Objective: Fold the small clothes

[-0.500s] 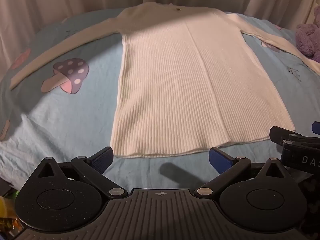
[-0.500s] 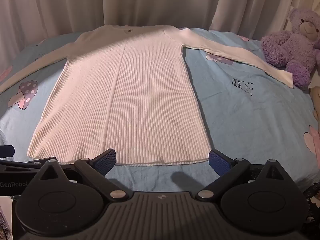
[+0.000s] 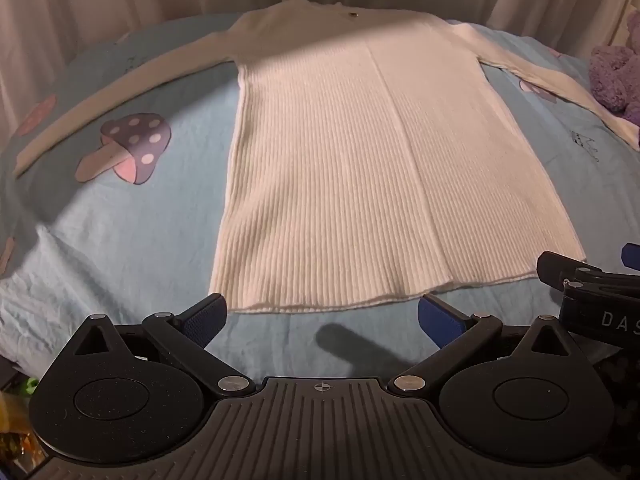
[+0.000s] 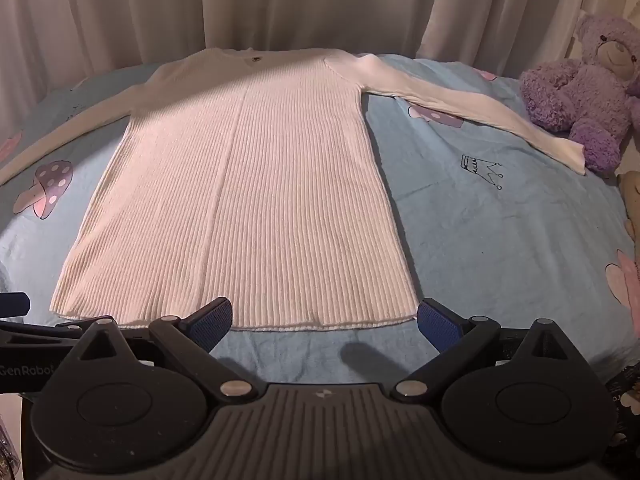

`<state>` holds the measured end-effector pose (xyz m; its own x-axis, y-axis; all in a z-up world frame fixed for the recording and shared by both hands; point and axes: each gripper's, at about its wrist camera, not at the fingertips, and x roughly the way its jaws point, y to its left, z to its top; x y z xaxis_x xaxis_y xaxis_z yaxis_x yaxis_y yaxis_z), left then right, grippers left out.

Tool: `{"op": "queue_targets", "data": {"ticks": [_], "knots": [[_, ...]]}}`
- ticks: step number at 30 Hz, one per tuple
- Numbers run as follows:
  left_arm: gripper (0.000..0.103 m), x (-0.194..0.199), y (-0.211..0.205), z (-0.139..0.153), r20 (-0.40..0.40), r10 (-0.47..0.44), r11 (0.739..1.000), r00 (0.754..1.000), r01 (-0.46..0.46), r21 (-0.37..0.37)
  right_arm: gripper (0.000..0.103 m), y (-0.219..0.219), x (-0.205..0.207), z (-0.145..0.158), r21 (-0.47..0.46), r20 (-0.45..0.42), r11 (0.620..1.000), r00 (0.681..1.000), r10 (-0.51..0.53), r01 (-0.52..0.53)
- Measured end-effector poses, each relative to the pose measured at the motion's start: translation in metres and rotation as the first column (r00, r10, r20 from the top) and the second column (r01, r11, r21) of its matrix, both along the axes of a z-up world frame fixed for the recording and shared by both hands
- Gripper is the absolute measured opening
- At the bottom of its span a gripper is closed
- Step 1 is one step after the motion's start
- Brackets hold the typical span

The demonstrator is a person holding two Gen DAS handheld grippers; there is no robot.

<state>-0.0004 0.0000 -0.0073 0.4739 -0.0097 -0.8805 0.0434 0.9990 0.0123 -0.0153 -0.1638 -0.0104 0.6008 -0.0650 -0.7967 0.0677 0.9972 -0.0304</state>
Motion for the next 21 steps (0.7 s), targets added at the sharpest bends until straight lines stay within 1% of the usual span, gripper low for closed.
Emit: {"op": "queue_targets", "data": {"ticks": [21], "knots": [[0.103, 0.002, -0.0021, 0.0005, -0.02, 0.011, 1.0, 1.0, -0.011, -0.011, 0.099, -0.0031, 0.0, 0.0019, -0.005, -0.004, 1.0, 1.0, 0.0, 0.0]]}}
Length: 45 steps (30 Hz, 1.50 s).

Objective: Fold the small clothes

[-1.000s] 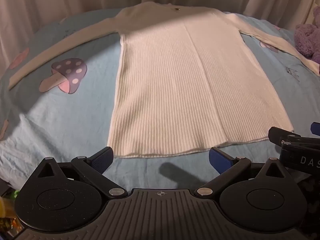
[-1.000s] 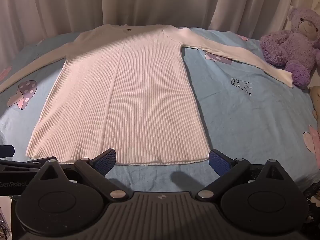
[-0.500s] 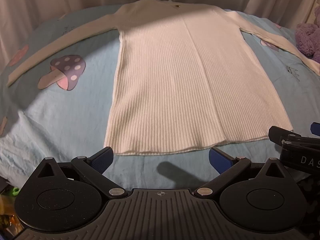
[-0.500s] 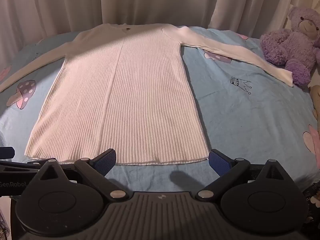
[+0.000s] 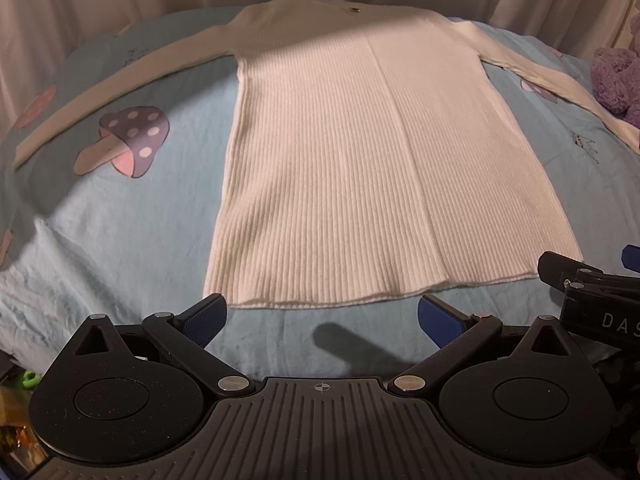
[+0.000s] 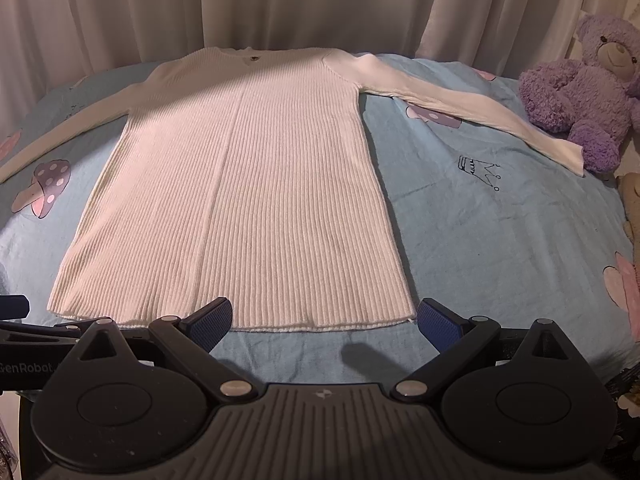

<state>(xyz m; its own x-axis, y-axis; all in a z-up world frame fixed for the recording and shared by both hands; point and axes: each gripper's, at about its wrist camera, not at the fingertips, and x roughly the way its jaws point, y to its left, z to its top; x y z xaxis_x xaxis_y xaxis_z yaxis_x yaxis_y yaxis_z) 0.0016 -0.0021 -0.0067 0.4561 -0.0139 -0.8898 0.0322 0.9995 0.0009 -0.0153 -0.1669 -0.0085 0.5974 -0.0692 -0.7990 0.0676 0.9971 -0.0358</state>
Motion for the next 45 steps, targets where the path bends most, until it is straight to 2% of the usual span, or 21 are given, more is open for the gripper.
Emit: {"op": "queue_targets", "data": {"ticks": [45], "knots": [[0.103, 0.0049, 0.0026, -0.0032, -0.025, -0.002, 1.0, 1.0, 0.001, -0.01, 0.099, 0.0045, 0.0021, -0.0002, 0.004, -0.001, 1.0, 1.0, 0.0, 0.0]]}}
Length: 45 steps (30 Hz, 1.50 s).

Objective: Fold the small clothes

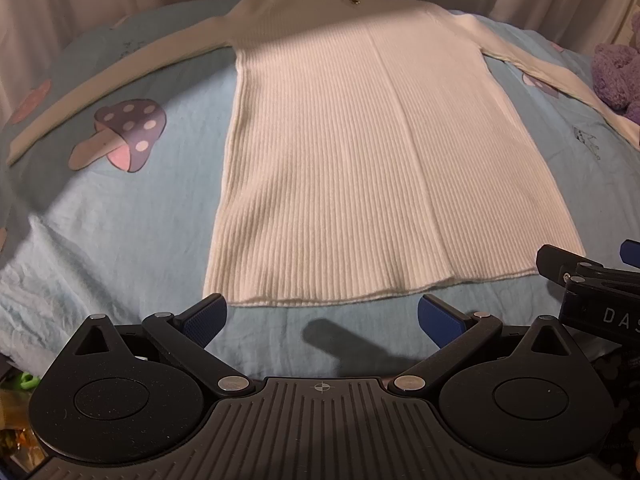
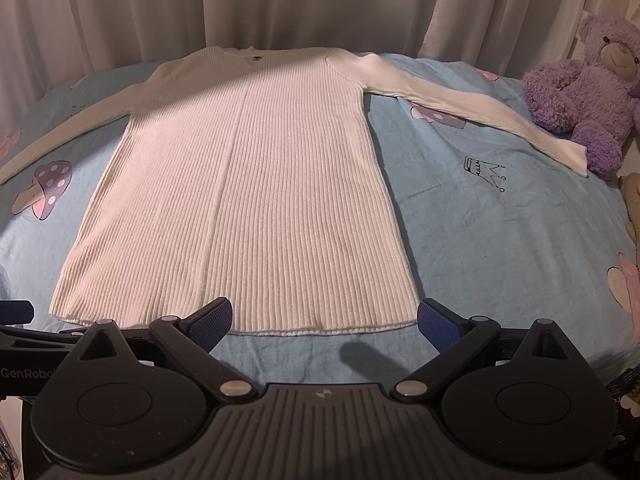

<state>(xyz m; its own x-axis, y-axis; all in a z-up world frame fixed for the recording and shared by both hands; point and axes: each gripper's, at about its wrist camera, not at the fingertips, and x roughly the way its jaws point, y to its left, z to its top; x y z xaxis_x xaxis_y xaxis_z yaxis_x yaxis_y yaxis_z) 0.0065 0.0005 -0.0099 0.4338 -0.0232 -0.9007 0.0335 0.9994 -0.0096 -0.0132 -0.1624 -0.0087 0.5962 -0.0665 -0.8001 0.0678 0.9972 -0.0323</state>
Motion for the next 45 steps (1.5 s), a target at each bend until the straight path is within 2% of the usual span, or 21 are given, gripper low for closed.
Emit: {"op": "queue_targets", "data": {"ticks": [16, 24, 27, 30, 32, 34, 36, 40, 42, 43, 44, 45], "knots": [[0.103, 0.005, 0.001, -0.001, -0.015, 0.003, 1.0, 1.0, -0.003, -0.006, 0.099, 0.001, 0.002, -0.003, 0.021, 0.001, 1.0, 1.0, 0.009, -0.009], [0.103, 0.009, 0.005, -0.004, -0.02, 0.003, 0.999, 1.0, -0.004, -0.034, 0.099, -0.005, 0.004, -0.005, 0.083, 0.01, 0.996, 1.0, 0.025, -0.026], [0.103, 0.012, 0.008, -0.003, -0.004, 0.011, 0.997, 1.0, -0.011, -0.076, 0.099, -0.012, 0.005, -0.006, 0.164, 0.073, 0.984, 0.995, 0.064, -0.075], [0.103, 0.016, 0.012, 0.0, 0.059, 0.024, 0.989, 0.998, -0.015, -0.147, 0.099, -0.036, 0.003, -0.003, 0.303, 0.272, 0.945, 0.962, 0.041, -0.126], [0.103, 0.019, 0.015, 0.002, 0.126, 0.034, 0.983, 0.991, -0.01, -0.186, 0.099, -0.061, 0.004, -0.001, 0.38, 0.42, 0.914, 0.907, -0.031, -0.145], [0.103, 0.025, 0.015, 0.002, 0.186, 0.03, 0.977, 0.982, 0.01, -0.213, 0.099, -0.087, 0.017, 0.001, 0.443, 0.459, 0.887, 0.883, -0.095, -0.134], [0.103, 0.036, 0.012, 0.002, 0.21, 0.018, 0.978, 0.978, 0.027, -0.209, 0.099, -0.115, 0.035, 0.002, 0.497, 0.432, 0.866, 0.882, -0.191, -0.056], [0.103, 0.067, 0.009, -0.002, 0.201, 0.055, 0.973, 0.978, -0.007, -0.231, 0.099, -0.189, 0.085, -0.008, 0.611, 0.281, 0.772, 0.862, -0.422, 0.179], [0.103, 0.082, 0.01, -0.006, 0.19, 0.09, 0.969, 0.978, -0.042, -0.245, 0.098, -0.235, 0.103, -0.023, 0.685, 0.243, 0.681, 0.799, -0.55, 0.26], [0.103, 0.09, 0.01, -0.008, 0.183, 0.106, 0.968, 0.977, -0.059, -0.245, 0.098, -0.258, 0.112, -0.032, 0.715, 0.221, 0.628, 0.754, -0.619, 0.306], [0.103, 0.096, 0.01, -0.01, 0.18, 0.115, 0.968, 0.977, -0.069, -0.243, 0.093, -0.275, 0.118, -0.039, 0.74, 0.198, 0.581, 0.717, -0.669, 0.338], [0.103, 0.103, 0.01, -0.013, 0.178, 0.124, 0.968, 0.976, -0.08, -0.236, 0.08, -0.299, 0.126, -0.051, 0.776, 0.159, 0.512, 0.671, -0.725, 0.369]]}}
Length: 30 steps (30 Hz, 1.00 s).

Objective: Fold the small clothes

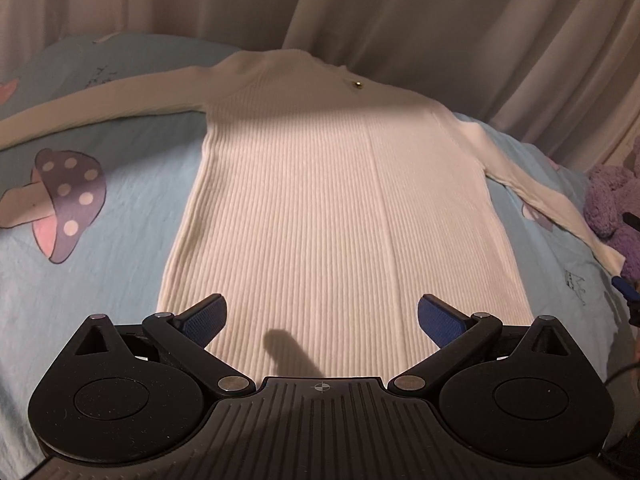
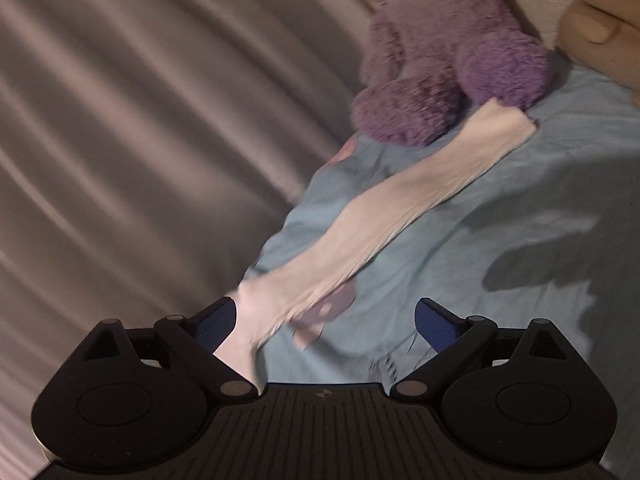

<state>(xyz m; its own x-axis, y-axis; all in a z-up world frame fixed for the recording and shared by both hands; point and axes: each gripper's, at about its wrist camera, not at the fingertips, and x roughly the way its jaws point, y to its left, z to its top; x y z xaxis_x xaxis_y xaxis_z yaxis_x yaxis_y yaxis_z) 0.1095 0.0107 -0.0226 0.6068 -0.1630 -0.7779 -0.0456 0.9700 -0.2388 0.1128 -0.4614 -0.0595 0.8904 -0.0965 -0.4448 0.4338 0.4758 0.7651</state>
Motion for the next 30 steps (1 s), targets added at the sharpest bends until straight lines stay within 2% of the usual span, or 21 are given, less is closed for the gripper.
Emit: {"op": "queue_targets", "data": {"ticks": [1, 3, 5, 6, 8, 10, 12, 14, 15, 17, 18, 19, 21, 23, 25, 26, 28, 30], "knots": [[0.103, 0.006, -0.001, -0.002, -0.002, 0.009, 1.0, 1.0, -0.009, 0.007, 0.073, -0.017, 0.006, -0.009, 0.045, -0.007, 0.998, 0.999, -0.043, 0.043], [0.103, 0.019, -0.002, -0.006, -0.014, 0.029, 0.999, 0.999, -0.029, 0.02, 0.041, -0.048, 0.018, -0.026, 0.125, -0.038, 0.983, 0.991, -0.13, 0.134], [0.103, 0.03, -0.003, -0.01, -0.028, 0.04, 0.999, 0.999, -0.039, 0.026, 0.037, -0.066, 0.028, -0.04, 0.147, -0.099, 0.968, 0.977, -0.19, 0.203], [0.103, 0.034, -0.004, -0.012, -0.032, 0.044, 0.999, 0.999, -0.043, 0.029, 0.027, -0.073, 0.031, -0.046, 0.158, -0.1, 0.961, 0.972, -0.214, 0.228], [0.103, 0.043, -0.006, -0.014, -0.034, 0.051, 0.998, 0.998, -0.049, 0.033, 0.017, -0.08, 0.037, -0.054, 0.168, -0.081, 0.953, 0.967, -0.241, 0.251], [0.103, 0.05, -0.008, -0.016, -0.04, 0.055, 0.998, 0.998, -0.053, 0.037, 0.013, -0.084, 0.044, -0.058, 0.157, -0.072, 0.95, 0.962, -0.262, 0.271], [0.103, 0.056, -0.01, -0.017, -0.043, 0.055, 0.998, 0.998, -0.054, 0.036, 0.006, -0.08, 0.052, -0.05, 0.088, -0.098, 0.96, 0.962, -0.257, 0.265], [0.103, 0.06, -0.009, -0.016, -0.033, 0.053, 0.998, 0.998, -0.053, 0.023, 0.006, -0.062, 0.063, -0.029, -0.07, -0.078, 0.976, 0.974, -0.213, 0.207], [0.103, 0.063, -0.009, -0.015, -0.024, 0.054, 0.998, 0.998, -0.053, 0.014, 0.006, -0.047, 0.068, -0.017, -0.145, -0.053, 0.977, 0.985, -0.164, 0.155], [0.103, 0.07, -0.007, -0.011, 0.0, 0.053, 0.999, 0.999, -0.053, -0.01, 0.006, -0.004, 0.079, 0.01, -0.279, 0.022, 0.96, 1.0, 0.015, -0.008], [0.103, 0.073, -0.006, -0.01, 0.01, 0.053, 0.998, 0.999, -0.053, -0.019, 0.006, 0.019, 0.085, 0.021, -0.333, 0.051, 0.938, 0.992, 0.119, -0.095], [0.103, 0.078, -0.006, -0.007, 0.025, 0.05, 0.998, 0.998, -0.049, -0.035, 0.006, 0.047, 0.089, 0.031, -0.388, 0.073, 0.901, 0.968, 0.24, -0.194], [0.103, 0.088, -0.006, -0.002, 0.046, 0.042, 0.997, 0.998, -0.039, -0.064, 0.006, 0.099, 0.098, 0.039, -0.469, 0.057, 0.803, 0.895, 0.443, -0.368], [0.103, 0.1, -0.006, 0.001, 0.075, 0.022, 0.993, 0.997, -0.013, -0.114, 0.007, 0.153, 0.107, 0.033, -0.532, -0.033, 0.67, 0.804, 0.594, -0.518], [0.103, 0.113, -0.004, 0.001, 0.091, -0.002, 0.985, 0.996, 0.017, -0.17, 0.008, 0.198, 0.113, 0.017, -0.547, -0.191, 0.527, 0.71, 0.678, -0.65], [0.103, 0.118, -0.003, -0.001, 0.086, -0.009, 0.982, 0.996, 0.025, -0.19, 0.011, 0.213, 0.113, 0.009, -0.535, -0.261, 0.477, 0.674, 0.691, -0.697], [0.103, 0.132, 0.0, -0.007, 0.063, -0.026, 0.969, 0.998, 0.041, -0.243, 0.015, 0.222, 0.106, -0.001, -0.507, -0.294, 0.453, 0.641, 0.708, -0.733], [0.1, 0.141, 0.006, -0.014, 0.042, -0.031, 0.957, 0.999, 0.042, -0.287, 0.02, 0.215, 0.101, -0.006, -0.478, -0.302, 0.471, 0.643, 0.704, -0.741]]}}
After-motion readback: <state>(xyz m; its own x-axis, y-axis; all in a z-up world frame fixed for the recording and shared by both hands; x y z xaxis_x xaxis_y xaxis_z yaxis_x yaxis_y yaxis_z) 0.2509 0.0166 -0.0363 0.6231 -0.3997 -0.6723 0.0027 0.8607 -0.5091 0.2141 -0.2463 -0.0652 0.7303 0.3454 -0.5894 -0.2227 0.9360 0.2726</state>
